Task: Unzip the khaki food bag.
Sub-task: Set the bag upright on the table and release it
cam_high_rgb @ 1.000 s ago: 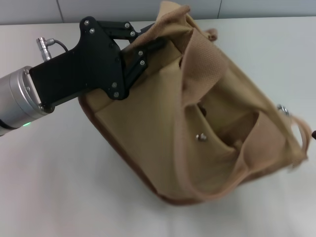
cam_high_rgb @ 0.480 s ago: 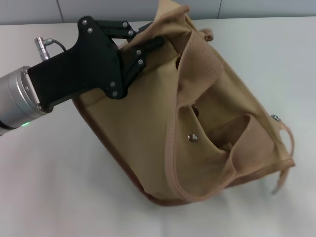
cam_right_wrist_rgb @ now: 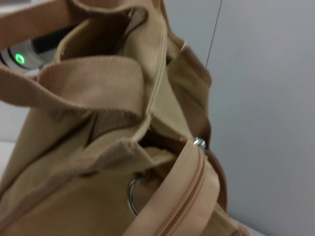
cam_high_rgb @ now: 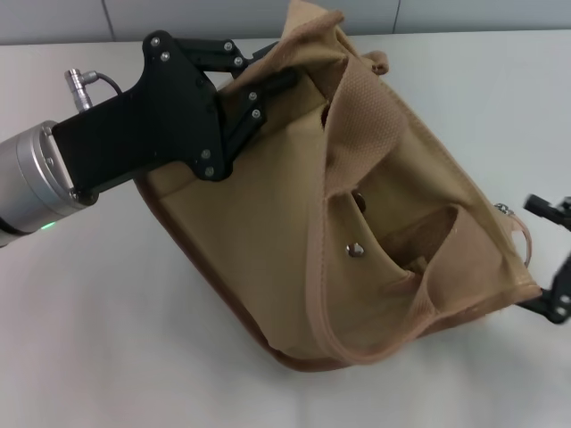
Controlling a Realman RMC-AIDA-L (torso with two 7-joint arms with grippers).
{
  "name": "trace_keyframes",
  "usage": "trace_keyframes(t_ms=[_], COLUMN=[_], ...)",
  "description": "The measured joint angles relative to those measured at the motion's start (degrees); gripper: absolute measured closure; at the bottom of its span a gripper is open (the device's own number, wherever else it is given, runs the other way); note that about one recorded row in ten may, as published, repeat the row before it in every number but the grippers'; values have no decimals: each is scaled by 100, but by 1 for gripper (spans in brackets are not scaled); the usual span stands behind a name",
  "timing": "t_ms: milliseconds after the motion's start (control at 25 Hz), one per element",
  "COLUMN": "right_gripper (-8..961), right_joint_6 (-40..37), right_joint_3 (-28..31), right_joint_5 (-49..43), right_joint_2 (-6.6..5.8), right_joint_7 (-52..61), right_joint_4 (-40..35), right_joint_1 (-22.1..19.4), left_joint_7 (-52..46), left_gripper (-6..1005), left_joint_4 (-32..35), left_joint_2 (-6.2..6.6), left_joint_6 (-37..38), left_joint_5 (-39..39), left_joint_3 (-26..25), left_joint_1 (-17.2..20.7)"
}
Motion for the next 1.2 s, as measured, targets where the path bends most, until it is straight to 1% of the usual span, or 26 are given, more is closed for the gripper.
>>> trace_keyframes(t_ms=[40, 80, 280, 320, 360, 400, 520, 640, 840, 1040, 1080, 1120, 1200], right_gripper=[101, 102, 106, 107, 108, 136, 218, 314, 485, 723, 739, 755, 788], right_joint_6=[200, 200, 260, 256, 272, 272, 313, 259, 234, 181, 180, 180, 180], right_joint_3=[-3, -3, -77, -161, -420, -420, -673, -593, -399, -200, -188, -186, -189], right_joint_5=[-4, -4, -20, -27, -42, -42, -48, 32, 221, 529, 681, 1025, 1191], right_joint_2=[48, 48, 57, 58, 59, 59, 56, 69, 69, 93, 94, 95, 95], right_joint_7=[-11, -11, 11, -48, -220, -220, -404, -703, -720, -664, -645, -560, -479], right_joint_4=[-5, -5, 70, 66, 45, 45, 34, 24, -10, -113, -111, -109, -118], right_joint_1=[138, 138, 472, 507, 562, 562, 625, 578, 568, 606, 616, 645, 682], left_joint_7=[0, 0, 0, 0, 0, 0, 0, 0, 11, 21, 27, 60, 87], left_gripper=[903, 903, 903, 903, 903, 903, 903, 902, 902, 902, 902, 902, 902], left_joint_4=[-1, -1, -3, -3, -3, -3, -3, -3, -88, -139, -162, -273, -369], left_joint_2=[1, 1, 0, 0, 0, 0, 0, 0, 0, -1, -4, -6, -7], left_joint_6=[0, 0, 6, 9, 16, 16, 24, 27, 27, 31, 31, 30, 27], left_joint_5=[0, 0, 0, 0, 0, 0, 1, 1, 2, 3, 3, 1, 0], left_joint_3=[5, 5, 10, 9, 3, 3, -1, 0, 11, 11, 11, 11, 11], left_joint_1=[0, 0, 0, 2, 13, 13, 17, 28, 50, 75, 89, 106, 110])
